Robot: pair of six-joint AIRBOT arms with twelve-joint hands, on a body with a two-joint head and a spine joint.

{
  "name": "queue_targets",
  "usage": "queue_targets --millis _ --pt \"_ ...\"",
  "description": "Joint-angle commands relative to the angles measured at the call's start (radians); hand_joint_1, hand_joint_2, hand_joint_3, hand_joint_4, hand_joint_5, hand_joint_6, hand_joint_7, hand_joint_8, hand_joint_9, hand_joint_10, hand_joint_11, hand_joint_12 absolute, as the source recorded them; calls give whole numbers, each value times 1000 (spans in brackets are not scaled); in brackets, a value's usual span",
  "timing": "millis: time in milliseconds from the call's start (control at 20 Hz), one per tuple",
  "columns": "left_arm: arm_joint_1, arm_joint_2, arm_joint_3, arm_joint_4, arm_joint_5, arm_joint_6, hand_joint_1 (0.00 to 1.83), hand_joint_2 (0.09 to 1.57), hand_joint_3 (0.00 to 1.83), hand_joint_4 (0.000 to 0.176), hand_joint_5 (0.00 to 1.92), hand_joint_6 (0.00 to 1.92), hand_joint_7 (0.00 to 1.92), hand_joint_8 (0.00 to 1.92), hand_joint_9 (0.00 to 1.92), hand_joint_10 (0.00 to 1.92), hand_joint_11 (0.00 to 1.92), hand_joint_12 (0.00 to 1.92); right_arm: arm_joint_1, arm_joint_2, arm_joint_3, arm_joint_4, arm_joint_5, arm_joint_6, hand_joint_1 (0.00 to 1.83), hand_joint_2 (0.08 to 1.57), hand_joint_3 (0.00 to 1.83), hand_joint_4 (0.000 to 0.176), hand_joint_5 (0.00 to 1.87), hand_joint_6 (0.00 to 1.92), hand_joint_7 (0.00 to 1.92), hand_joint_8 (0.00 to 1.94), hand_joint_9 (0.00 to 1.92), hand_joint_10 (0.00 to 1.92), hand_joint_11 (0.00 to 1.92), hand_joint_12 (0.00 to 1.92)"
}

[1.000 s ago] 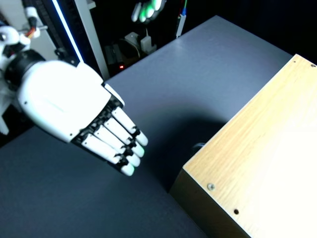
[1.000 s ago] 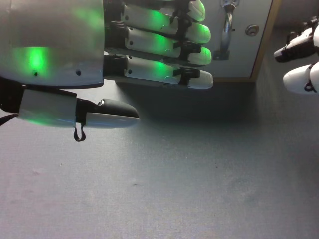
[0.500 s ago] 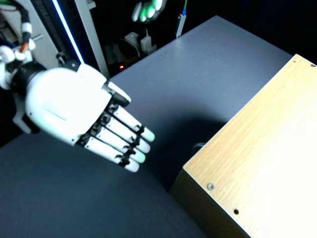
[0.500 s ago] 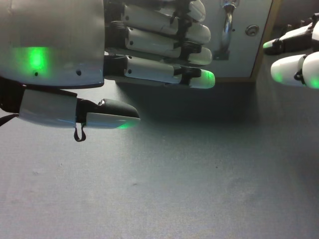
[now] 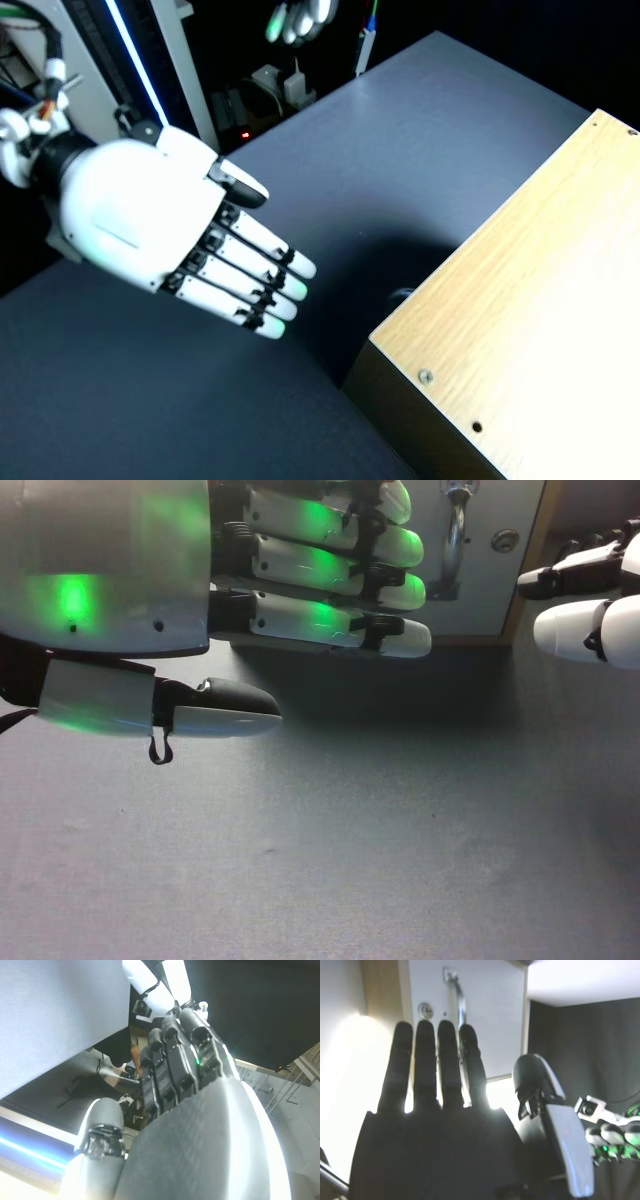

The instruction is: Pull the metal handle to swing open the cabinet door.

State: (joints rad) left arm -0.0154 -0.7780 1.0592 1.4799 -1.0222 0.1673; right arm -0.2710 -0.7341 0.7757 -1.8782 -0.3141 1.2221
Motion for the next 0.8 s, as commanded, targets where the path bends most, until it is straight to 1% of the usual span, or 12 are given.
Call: queue_targets --millis 0,100,200,250,350,450,500,600,650,700,750 --pt "-9 7 1 -96 -26 9 0 1571 68 0 385 5 402 3 353 1 0 779 1 5 4 -40 -38 31 0 1571 66 0 323 0 280 0 216 1 0 452" --pt "-9 7 1 -96 -26 9 0 1571 64 0 389 4 407 3 359 2 0 792 -22 5 11 -125 -38 153 0 1571 65 0 321 0 280 0 219 2 0 453" --pt "-9 7 1 -96 -26 9 0 1571 65 0 386 2 409 3 363 3 0 799 -30 4 13 -160 -39 214 0 1571 67 0 322 1 282 1 219 1 0 465" --pt "-9 7 1 -96 -26 9 0 1571 75 0 376 0 404 0 357 0 0 777 -35 3 16 -201 -39 263 0 1571 65 0 327 3 288 3 223 3 0 470" --pt "-9 7 1 -96 -26 9 0 1571 69 0 371 0 400 0 352 0 0 766 -37 3 18 -210 -39 301 0 1571 66 0 327 3 288 3 221 2 0 471" --pt "-9 7 1 -96 -26 9 0 1571 66 0 373 1 407 2 355 1 0 755 -37 4 19 -181 -39 295 0 1571 64 0 324 2 288 2 220 2 0 477" --pt "-9 7 1 -96 -26 9 0 1571 65 0 378 2 412 3 358 2 0 738 -35 3 20 -140 -39 246 0 1571 67 0 325 2 293 3 222 2 0 492" --pt "-9 7 1 -96 -26 9 0 1571 75 0 377 0 406 0 350 0 0 717 -18 3 23 39 -37 41 0 1571 69 0 332 3 308 3 241 5 0 545" --pt "-9 7 1 -96 -26 9 0 1571 78 0 380 1 406 0 353 1 0 719 38 3 24 173 -34 -123 0 1571 78 0 341 5 311 4 247 6 0 551" --pt "-9 7 1 -96 -26 9 0 1571 77 0 386 3 408 1 358 2 0 752 58 3 25 246 -34 -214 0 1571 80 0 335 2 300 2 242 3 0 532" --pt "-9 7 1 -96 -26 9 0 1571 79 0 388 3 409 1 360 3 0 771 78 0 31 352 -34 -359 0 1571 84 0 328 1 290 1 233 1 0 513"
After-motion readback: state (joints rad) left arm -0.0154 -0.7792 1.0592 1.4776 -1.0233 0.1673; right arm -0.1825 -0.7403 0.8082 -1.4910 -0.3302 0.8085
